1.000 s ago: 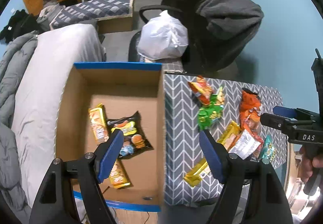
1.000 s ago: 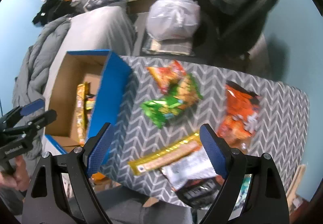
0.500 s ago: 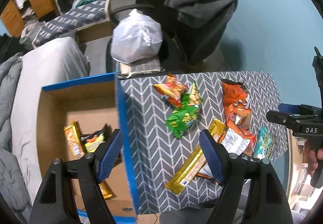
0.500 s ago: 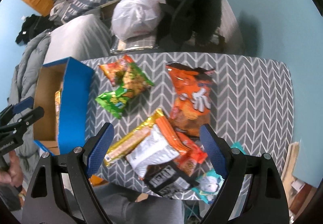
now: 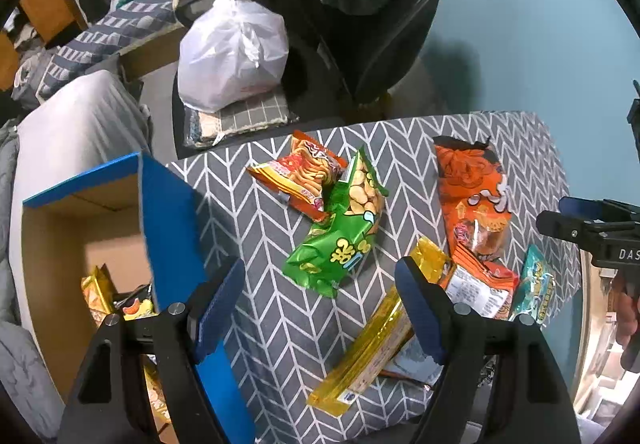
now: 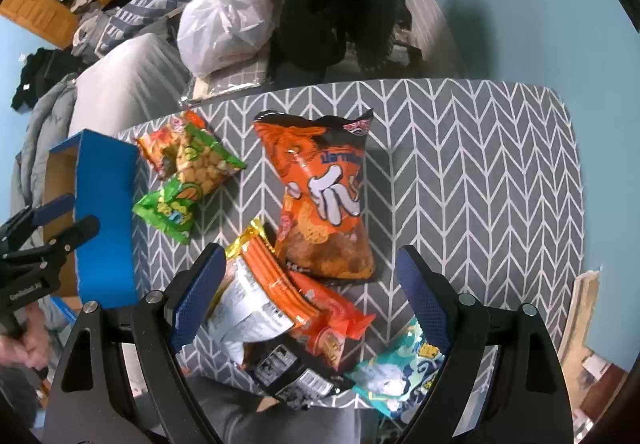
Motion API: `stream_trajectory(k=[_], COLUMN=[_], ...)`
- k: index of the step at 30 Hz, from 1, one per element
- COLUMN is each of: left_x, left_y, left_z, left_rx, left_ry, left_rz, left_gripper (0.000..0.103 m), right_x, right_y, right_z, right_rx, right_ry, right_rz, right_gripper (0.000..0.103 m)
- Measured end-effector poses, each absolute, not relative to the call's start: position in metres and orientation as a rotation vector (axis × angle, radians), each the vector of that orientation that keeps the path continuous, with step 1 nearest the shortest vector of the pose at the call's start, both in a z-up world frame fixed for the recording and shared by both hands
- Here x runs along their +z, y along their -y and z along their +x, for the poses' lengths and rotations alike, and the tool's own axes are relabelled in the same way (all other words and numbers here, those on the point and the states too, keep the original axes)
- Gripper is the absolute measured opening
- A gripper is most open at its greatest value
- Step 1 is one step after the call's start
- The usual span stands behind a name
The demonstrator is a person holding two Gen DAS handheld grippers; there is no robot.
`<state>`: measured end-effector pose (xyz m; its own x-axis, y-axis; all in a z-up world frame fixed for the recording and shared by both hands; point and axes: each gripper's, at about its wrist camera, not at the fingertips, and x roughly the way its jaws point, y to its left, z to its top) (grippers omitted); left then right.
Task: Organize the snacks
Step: 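Move both open tools back over the remaining snack pile, then grasp green peanut bag with left tool while right tool grasps orange chip bag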
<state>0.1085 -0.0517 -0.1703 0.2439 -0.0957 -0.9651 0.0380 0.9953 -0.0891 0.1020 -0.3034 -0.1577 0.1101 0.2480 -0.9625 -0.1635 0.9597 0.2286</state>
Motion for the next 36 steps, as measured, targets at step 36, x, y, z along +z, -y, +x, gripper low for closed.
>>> stream_trajectory(k=[36], left_x=[-0.285], left_y=[0.096], left_z=[0.155], left_rx=[-0.076], left_ry=[-1.487], left_rz=[0.062], left_gripper=[0.079], right_x=[-0.249], right_y=[0.288], right_z=[0.14], right_rx=[0.236], right_ry=[-1.476], right_rz=[0.055], right_gripper=[0.087])
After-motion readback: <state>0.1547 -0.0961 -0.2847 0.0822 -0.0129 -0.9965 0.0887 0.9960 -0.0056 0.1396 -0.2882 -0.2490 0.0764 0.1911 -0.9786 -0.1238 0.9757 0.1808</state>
